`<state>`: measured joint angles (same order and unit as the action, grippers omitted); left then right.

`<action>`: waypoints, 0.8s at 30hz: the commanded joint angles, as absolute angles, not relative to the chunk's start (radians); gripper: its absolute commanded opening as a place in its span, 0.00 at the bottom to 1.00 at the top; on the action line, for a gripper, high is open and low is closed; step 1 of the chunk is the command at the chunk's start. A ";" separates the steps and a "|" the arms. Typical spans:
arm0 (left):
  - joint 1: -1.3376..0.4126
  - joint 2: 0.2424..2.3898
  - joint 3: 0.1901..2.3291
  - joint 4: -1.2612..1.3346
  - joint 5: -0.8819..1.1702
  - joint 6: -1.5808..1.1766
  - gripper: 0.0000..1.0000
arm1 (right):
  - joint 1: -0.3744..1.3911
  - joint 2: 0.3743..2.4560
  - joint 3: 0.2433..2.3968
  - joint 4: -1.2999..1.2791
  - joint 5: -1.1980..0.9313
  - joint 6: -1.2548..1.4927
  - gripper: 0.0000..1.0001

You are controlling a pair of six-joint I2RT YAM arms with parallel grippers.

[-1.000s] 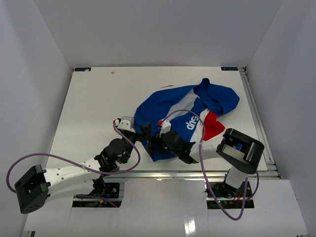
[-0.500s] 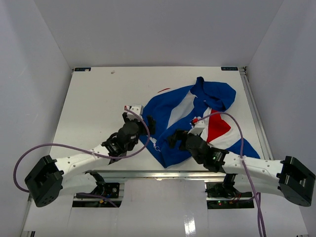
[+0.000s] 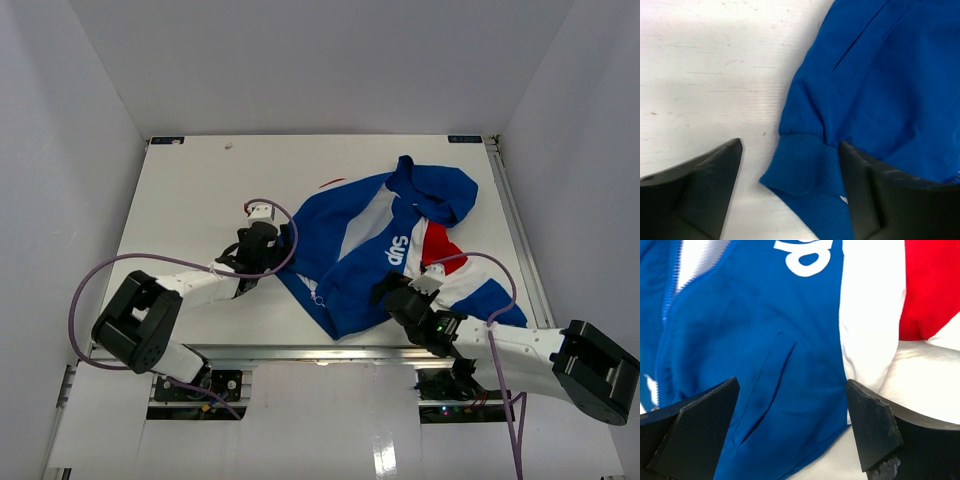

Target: Zip up the jacket

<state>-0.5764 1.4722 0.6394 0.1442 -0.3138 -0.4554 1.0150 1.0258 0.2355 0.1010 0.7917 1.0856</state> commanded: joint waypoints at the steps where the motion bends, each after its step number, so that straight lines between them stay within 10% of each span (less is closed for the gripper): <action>1: -0.555 1.528 0.650 0.226 -0.217 -0.446 0.49 | 0.988 1.106 0.288 0.162 0.855 1.040 0.98; 5: -0.546 1.541 0.657 0.167 -0.224 -0.491 0.00 | 0.920 1.171 0.282 0.368 0.792 0.826 0.94; 17: -0.560 0.869 0.247 0.134 -0.293 -0.794 0.00 | 0.527 1.531 0.604 0.532 0.273 0.412 0.80; 24: -0.569 0.765 0.262 0.049 -0.163 -0.771 0.68 | 0.528 1.447 0.675 0.314 0.277 0.368 0.76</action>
<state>-0.5621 0.7874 0.2227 0.1052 -0.2382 -0.7630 0.5297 1.5392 0.6672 0.4506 0.3075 0.4344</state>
